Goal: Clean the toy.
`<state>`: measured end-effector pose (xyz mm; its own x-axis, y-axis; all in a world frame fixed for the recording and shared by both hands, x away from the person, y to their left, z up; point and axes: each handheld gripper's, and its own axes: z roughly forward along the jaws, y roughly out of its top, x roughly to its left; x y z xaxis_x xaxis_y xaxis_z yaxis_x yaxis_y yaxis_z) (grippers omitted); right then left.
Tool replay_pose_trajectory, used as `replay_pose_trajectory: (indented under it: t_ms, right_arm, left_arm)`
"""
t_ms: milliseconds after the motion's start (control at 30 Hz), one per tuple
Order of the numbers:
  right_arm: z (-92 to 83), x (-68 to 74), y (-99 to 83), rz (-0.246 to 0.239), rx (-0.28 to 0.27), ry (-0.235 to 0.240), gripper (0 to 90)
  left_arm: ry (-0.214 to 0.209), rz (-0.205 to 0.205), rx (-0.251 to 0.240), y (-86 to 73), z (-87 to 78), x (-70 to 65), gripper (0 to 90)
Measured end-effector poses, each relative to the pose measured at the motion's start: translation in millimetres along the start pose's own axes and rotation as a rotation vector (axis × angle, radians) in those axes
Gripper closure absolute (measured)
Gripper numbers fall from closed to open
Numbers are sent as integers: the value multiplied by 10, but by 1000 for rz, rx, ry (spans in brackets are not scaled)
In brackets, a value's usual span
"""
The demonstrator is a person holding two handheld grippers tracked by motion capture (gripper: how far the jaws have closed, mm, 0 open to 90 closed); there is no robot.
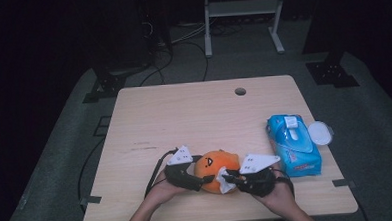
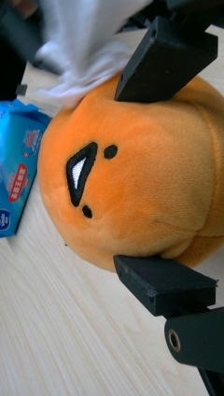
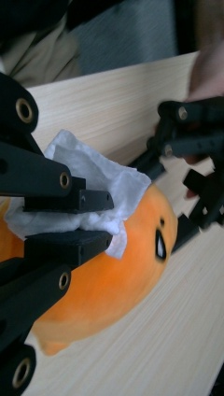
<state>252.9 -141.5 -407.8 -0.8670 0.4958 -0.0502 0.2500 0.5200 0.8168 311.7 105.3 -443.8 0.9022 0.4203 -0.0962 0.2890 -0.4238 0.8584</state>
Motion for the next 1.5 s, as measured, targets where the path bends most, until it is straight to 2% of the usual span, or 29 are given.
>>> replay_pose_trajectory:
  t_ms: [33, 67, 133, 167, 200, 233, 267, 367, 433, 467, 567, 600, 633, 700, 800, 833, 900, 933, 1000, 1033, 1067, 1133, 1233, 1267, 1300, 1333, 1367, 1433, 1500]
  right_arm:
    - [0, 0, 0, 0, 0, 0, 797]
    - [11, 16, 11, -32, 12, -19, 797]
    - [-30, -98, -20, -8, 6, -25, 797]
    - [-30, -98, -20, -8, 6, -25, 797]
    - [-84, -258, -90, 34, 7, -53, 797]
    - [-84, -258, -90, 34, 7, -53, 797]
    - [-124, -403, -174, 90, 17, -61, 797]
    - [-137, -496, -240, 124, 31, -67, 797]
    - [-132, -494, -237, 132, 27, -62, 798]
    - [-126, -435, -204, 126, 19, -56, 799]
    - [-121, -333, -149, 97, 11, -38, 798]
    - [-101, -242, -97, 56, 13, -37, 798]
    - [-92, -219, -83, 53, 14, -30, 798]
    - [-82, -225, -81, 58, 9, -19, 799]
    - [-79, -295, -117, 84, 10, -11, 798]
    - [-79, -295, -117, 84, 10, -11, 798]
    - [-105, -317, -108, 114, -1, -7, 799]
    - [-106, -296, -83, 110, -12, -2, 799]
    - [-80, -242, -26, 105, -28, 24, 799]
    - [-80, -242, -26, 105, -28, 24, 799]
    - [-19, -177, 24, 56, -14, 15, 798]
    - [-12, -183, 24, 33, -5, -1, 798]
    - [-57, -265, -12, 49, -9, -32, 798]
    - [-104, -376, -76, 73, -3, -65, 797]
    - [-104, -376, -76, 73, -3, -65, 797]
    - [-122, -423, -111, 99, -6, -65, 797]
    - [-140, -466, -145, 122, -11, -62, 797]
    - [-132, -433, -116, 124, -18, -51, 798]
    - [-111, -357, -55, 109, -29, -28, 798]
  left_arm:
    - [0, 0, 0, 0, 0, 0, 188]
    - [-2, -6, -4, -4, -14, 10, 197]
    - [-8, -16, -10, -20, -20, 40, 211]
    - [-8, -16, -10, -20, -20, 40, 212]
    - [-18, -34, -18, -32, -18, 70, 212]
    - [-18, -34, -18, -32, -18, 70, 212]
    - [-18, -33, -25, -37, -15, 85, 211]
    - [-12, -34, -29, -45, -14, 85, 210]
    - [-9, -34, -26, -45, -15, 83, 209]
    - [-6, -41, -25, -42, -12, 84, 208]
    - [3, -48, -22, -32, -5, 76, 203]
    - [20, -49, -19, -21, 3, 67, 203]
    - [20, -49, -19, -21, 3, 67, 203]
    - [33, -72, -22, -24, 3, 67, 193]
    - [-13, -93, -13, 9, -16, 55, 136]
    - [-13, -93, -13, 9, -16, 55, 116]
    - [-26, -67, -11, 38, -3, 13, 117]
    - [-37, -60, -16, 41, 7, -6, 131]
    - [-43, 7, -19, 76, 45, -93, 138]
    - [-43, 7, -19, 76, 45, -93, 136]
    - [-9, 68, 12, 115, 75, -168, 136]
    - [-13, 63, 8, 105, 59, -143, 137]
    - [-7, 48, -2, 76, 30, -91, 118]
    - [7, -11, -17, 69, 17, -46, 96]
    - [7, -11, -17, 69, 17, -46, 80]
    - [4, -46, -21, 67, 20, -28, 80]
    - [-11, -59, -20, 66, 41, -24, 82]
    - [-9, -41, -17, 71, 52, -44, 123]
    - [10, 45, -8, 122, 69, -153, 143]
